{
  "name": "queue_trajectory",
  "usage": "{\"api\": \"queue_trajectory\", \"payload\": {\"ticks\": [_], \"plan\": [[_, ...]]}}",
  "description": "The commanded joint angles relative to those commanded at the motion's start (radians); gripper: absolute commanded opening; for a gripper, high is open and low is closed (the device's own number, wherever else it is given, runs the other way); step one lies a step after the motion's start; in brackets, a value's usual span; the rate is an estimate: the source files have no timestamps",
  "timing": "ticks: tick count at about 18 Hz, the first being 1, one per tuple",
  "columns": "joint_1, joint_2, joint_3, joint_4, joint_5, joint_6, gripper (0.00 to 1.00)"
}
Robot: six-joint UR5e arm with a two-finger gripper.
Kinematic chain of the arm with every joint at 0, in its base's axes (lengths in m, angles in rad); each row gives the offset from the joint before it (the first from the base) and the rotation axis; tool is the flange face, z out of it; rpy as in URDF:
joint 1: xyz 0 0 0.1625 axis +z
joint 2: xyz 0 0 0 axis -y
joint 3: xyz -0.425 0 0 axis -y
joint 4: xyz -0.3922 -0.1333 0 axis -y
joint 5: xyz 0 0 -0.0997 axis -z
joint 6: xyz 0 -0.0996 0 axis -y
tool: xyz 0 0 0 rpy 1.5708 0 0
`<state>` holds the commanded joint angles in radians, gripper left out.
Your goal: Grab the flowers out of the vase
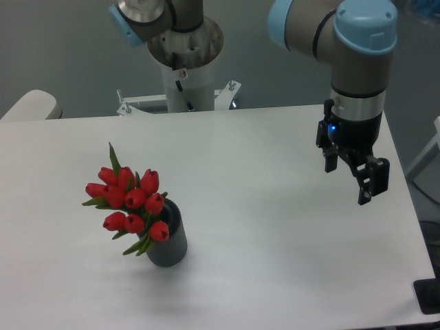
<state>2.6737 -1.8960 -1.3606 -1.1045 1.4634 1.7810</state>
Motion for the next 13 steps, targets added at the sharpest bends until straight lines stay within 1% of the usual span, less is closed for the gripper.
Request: {"api": "queue_trajectory", "payload": {"ticks": [5, 8, 10, 13], "plan": [[0.002, 0.002, -0.012, 0.009, -0.014, -0.003, 1.00], [0.002, 0.002, -0.035, 0.011, -0.023, -0.020, 1.00], [0.000, 0.002, -0.043, 0.011, -0.047, -0.107, 1.00], [-0.002, 0.018, -0.071, 0.009, -0.044, -0.242, 1.00]]}}
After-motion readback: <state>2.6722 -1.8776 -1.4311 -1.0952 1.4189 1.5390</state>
